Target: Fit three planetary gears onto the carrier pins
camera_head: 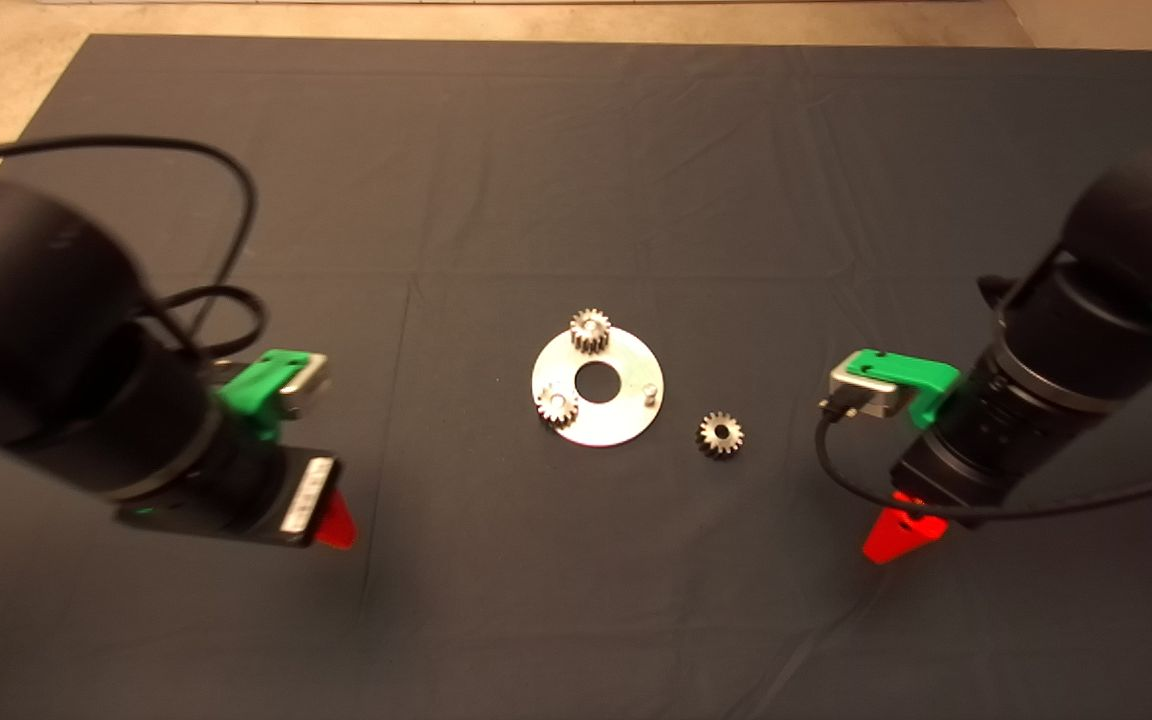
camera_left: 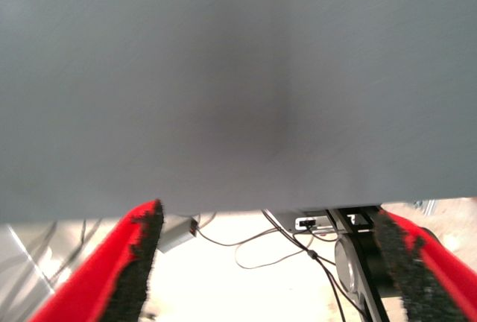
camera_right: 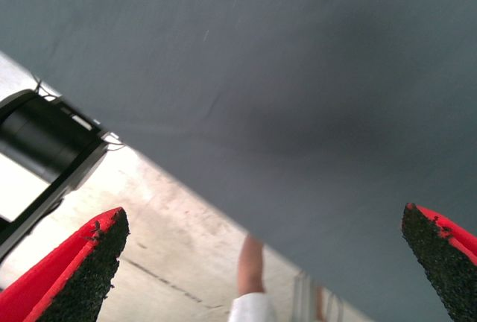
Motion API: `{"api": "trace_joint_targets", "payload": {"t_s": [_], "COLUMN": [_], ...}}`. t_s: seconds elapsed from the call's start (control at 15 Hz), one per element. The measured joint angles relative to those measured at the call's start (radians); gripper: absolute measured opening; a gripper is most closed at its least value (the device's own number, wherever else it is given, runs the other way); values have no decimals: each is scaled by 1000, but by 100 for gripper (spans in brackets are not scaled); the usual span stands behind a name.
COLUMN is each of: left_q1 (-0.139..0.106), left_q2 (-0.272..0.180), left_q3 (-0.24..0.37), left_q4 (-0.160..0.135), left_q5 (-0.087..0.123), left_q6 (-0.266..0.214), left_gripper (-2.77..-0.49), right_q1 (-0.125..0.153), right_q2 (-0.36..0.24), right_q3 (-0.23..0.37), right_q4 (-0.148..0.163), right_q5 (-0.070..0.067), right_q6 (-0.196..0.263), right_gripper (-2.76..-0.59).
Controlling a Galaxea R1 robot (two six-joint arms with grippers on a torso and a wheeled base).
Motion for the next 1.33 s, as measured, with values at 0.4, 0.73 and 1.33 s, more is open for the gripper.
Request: {"api": "trace_joint_targets", "payload": {"t_s": [0.4, 0.73, 1.33], "left_q1": [-10, -11, -11], "left_q2": [-127, -165, -176], "left_q3": [122, 137, 143], "left_q4": [0, -1, -23], "left_q5": [-5, -3, -3], "left_q6": [-30, -44, -43], "left_gripper": [-108, -108, -108], "right_q1": [-10, -20, -94], "right_q2": [89, 196, 262], "right_q3": [-173, -229, -231], "right_q4": [0, -27, -258], "right_q5": [-7, -5, -1], "right_q6": [-245, -402, -584], "right_gripper": [-63, -63, -63]}}
